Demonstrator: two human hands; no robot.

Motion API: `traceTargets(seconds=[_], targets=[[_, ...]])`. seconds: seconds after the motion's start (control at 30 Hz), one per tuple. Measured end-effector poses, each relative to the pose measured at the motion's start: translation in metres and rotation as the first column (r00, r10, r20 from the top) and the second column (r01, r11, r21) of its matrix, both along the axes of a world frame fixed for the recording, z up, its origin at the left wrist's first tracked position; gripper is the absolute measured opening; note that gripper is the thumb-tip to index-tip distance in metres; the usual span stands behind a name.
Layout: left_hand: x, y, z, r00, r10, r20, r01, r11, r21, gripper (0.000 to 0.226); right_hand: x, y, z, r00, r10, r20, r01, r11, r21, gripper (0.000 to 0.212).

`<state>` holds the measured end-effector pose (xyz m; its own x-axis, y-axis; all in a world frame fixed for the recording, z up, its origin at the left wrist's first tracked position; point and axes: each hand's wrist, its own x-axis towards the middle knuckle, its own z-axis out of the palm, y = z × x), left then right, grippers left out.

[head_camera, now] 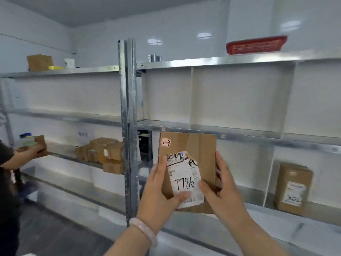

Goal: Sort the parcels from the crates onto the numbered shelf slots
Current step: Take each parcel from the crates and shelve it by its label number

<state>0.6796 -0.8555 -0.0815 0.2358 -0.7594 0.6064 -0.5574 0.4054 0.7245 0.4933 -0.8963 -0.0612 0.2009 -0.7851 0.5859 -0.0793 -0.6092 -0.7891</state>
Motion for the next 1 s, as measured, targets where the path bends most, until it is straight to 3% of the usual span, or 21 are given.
traceTargets(seconds=[0.27,0.4,0.7,1.0], targets=[[-0.169,-0.098,0.014,0.978,-0.192,-0.084,0.177,0.971,-0.163,0.109,-0.182,-0.053,0.014,0.932,-0.32,-0.172,0.296,0.943,-0.151,0.078],[-0.229,-0.13,0.021,0.946,-0.308,-0.101,0.294,0.947,-0.128,0.11,-0.246,-0.065,0.01,0.86,-0.457,-0.227,0.417,0.886,-0.203,0.074],[-0.326,-0.212,0.044,0.935,-0.355,0.014,0.353,0.922,-0.16,0.111,-0.325,-0.105,0.021,0.687,-0.672,-0.278,0.599,0.74,-0.306,0.069],[-0.396,-0.323,0.061,0.904,-0.424,0.042,0.423,0.88,-0.218,0.113,-0.391,-0.202,0.036,0.454,-0.79,-0.413,0.689,0.605,-0.4,0.074]])
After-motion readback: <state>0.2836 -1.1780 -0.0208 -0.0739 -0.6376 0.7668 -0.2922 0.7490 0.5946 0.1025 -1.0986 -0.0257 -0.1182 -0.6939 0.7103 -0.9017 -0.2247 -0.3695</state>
